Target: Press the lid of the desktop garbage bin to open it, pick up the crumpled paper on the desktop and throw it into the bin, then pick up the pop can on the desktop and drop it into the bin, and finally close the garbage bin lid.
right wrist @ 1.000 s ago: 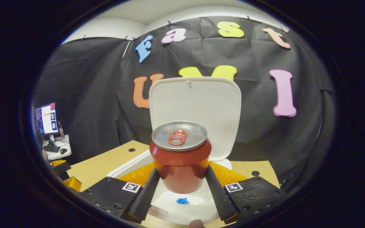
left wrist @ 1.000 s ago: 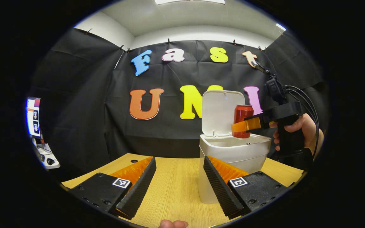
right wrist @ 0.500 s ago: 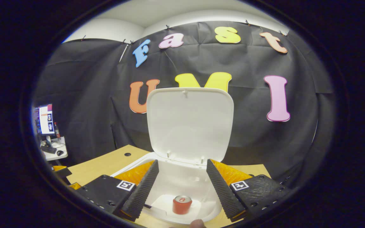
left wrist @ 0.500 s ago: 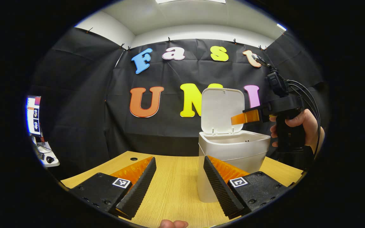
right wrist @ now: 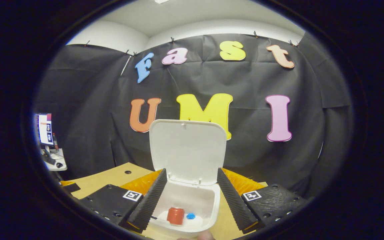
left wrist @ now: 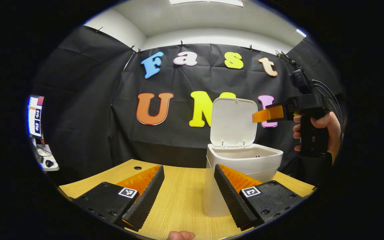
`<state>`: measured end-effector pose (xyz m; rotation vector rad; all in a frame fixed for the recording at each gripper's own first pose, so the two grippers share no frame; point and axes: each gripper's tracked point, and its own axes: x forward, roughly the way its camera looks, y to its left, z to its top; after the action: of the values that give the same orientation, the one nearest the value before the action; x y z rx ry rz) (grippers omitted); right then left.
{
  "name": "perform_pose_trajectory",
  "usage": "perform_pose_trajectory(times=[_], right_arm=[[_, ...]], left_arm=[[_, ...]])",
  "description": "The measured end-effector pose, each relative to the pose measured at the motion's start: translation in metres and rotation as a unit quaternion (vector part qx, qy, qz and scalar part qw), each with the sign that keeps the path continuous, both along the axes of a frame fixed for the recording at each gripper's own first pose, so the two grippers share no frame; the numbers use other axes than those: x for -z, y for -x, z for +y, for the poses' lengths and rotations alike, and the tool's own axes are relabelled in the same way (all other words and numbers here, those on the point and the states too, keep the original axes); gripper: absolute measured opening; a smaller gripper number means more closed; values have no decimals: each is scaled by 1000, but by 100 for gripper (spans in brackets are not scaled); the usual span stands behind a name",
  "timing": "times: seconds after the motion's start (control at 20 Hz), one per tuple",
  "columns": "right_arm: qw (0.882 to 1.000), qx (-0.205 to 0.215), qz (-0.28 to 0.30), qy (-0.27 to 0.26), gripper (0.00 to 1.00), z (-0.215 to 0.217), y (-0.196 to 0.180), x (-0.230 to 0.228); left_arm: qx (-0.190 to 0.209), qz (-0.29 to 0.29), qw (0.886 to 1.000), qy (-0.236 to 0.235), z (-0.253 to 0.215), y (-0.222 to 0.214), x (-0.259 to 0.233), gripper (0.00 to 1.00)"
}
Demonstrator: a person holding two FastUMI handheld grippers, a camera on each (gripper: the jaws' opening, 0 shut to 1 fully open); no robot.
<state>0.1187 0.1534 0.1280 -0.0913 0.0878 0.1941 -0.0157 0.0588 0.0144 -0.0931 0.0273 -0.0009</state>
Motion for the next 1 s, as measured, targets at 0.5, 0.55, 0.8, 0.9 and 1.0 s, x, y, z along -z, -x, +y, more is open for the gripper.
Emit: perform_pose_trajectory(times=[0.5, 0.55, 0.8, 0.9, 1.0], right_arm=[[1000, 11, -27, -2, 93, 9, -23, -52], [999, 14, -33, -2, 93, 11, -28, -61], [997, 32, -72, -5, 93, 16, -62, -102], [996, 32, -81, -2, 93, 24, -74, -112], [996, 31, -81, -3, 93, 33, -89, -118]], left_arm=[[-2, 4, 1000, -11, -4, -21, -14, 96], [0, 3, 1000, -8, -5, -23, -15, 96], [-11, 1, 1000, -8, 13, -27, -21, 96], [-13, -1, 1000, 1, 19, -30, -24, 96], [-18, 3, 1000, 3, 26, -32, -24, 96]])
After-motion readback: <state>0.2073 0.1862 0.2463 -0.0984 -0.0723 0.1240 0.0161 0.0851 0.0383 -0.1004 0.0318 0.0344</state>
